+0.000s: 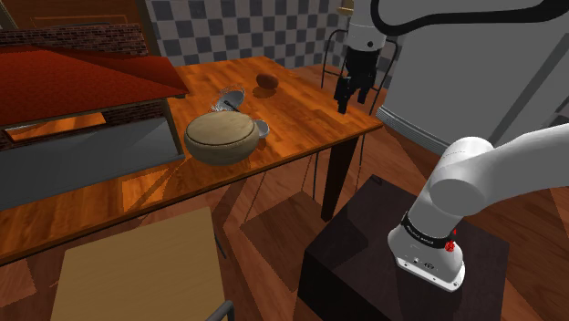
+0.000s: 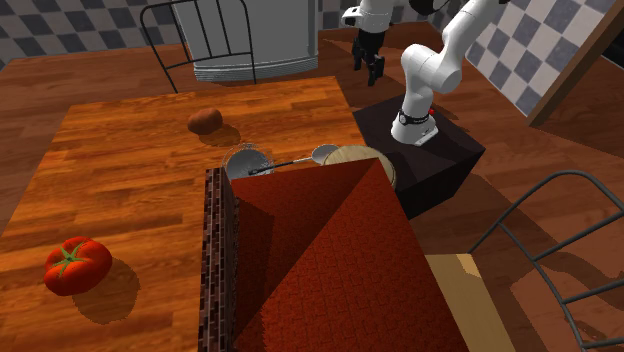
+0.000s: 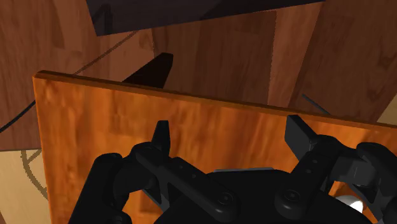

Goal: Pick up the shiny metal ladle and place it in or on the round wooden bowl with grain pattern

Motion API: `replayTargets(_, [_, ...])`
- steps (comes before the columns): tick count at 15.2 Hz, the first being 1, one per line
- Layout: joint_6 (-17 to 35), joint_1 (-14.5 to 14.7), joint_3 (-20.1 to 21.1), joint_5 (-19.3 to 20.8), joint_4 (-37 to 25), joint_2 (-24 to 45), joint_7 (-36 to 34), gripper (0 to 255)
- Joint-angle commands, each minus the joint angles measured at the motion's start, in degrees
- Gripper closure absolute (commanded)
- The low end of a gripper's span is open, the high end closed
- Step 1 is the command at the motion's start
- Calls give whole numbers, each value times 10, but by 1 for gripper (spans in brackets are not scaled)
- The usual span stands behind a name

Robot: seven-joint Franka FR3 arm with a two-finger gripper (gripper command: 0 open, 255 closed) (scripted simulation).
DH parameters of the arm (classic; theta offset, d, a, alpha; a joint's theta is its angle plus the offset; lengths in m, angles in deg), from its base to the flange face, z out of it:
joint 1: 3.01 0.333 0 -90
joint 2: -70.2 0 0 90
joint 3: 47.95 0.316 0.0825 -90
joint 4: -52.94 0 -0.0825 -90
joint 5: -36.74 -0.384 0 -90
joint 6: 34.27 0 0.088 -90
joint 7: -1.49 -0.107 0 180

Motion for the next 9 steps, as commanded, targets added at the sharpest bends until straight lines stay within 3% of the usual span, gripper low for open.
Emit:
replayTargets(1, [0,0,0,0,0,0,0,0])
replayTargets(9, [90,9,37,-14,-90,176,-47,0])
